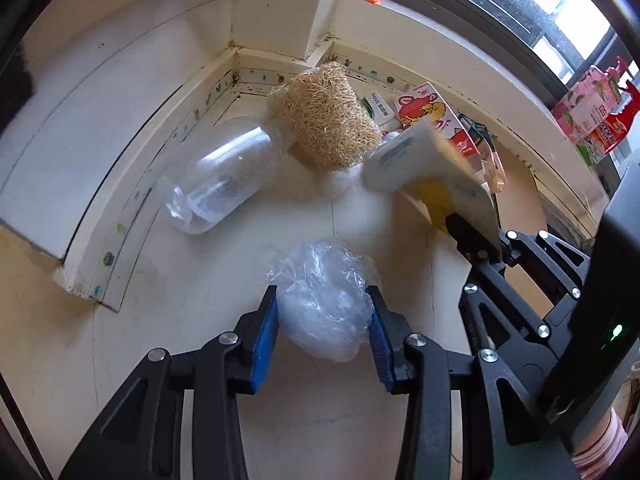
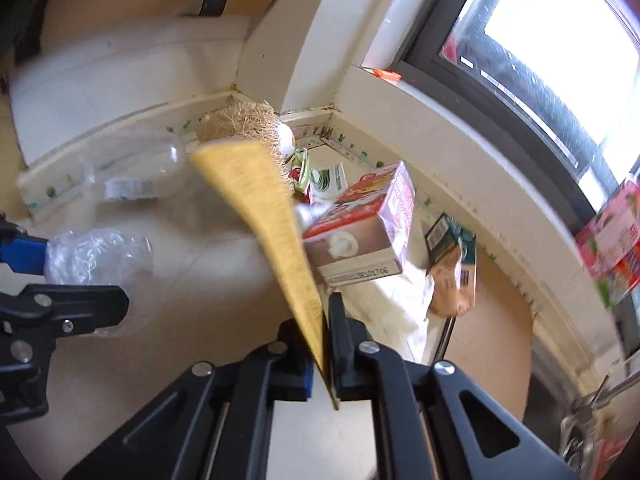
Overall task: Collect trash
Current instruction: 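Grasp the small plastic bag with the left tool while the right tool grasps the yellow paper slip, then carry the plastic bag and yellow slip down over the floor bin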
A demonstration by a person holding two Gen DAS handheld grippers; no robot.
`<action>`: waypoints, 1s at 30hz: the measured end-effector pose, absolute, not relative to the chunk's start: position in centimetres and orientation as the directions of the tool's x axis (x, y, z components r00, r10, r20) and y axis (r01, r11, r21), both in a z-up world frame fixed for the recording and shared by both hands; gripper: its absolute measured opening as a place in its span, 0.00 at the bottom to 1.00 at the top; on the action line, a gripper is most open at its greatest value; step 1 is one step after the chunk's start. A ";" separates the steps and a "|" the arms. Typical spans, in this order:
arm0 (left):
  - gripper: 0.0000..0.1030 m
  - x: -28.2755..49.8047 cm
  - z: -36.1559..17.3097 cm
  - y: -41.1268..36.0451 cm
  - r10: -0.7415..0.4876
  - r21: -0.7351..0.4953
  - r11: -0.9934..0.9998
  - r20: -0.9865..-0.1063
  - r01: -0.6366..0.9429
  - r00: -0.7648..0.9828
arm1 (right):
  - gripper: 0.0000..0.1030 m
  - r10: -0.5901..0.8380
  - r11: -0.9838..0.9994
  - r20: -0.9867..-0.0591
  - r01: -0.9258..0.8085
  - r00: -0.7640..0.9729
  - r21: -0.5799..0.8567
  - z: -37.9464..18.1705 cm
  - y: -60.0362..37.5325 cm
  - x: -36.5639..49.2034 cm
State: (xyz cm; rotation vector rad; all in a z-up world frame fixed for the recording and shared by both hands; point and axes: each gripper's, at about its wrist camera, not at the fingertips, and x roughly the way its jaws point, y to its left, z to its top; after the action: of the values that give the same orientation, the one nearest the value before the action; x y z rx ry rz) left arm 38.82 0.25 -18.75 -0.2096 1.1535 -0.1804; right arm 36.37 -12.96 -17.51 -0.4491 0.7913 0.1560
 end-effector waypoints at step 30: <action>0.39 11.2 -10.3 -0.8 -0.242 -0.226 0.970 -0.833 0.095 0.498 | 0.02 0.095 0.939 -0.766 -0.312 0.636 -0.143 -11.3 -15.7 9.8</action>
State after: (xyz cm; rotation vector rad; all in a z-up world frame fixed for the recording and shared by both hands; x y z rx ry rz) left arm 11.16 -0.75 -10.28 -0.1574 1.0304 -0.2051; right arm 9.75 -15.69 -11.28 -0.2742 0.8528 0.2359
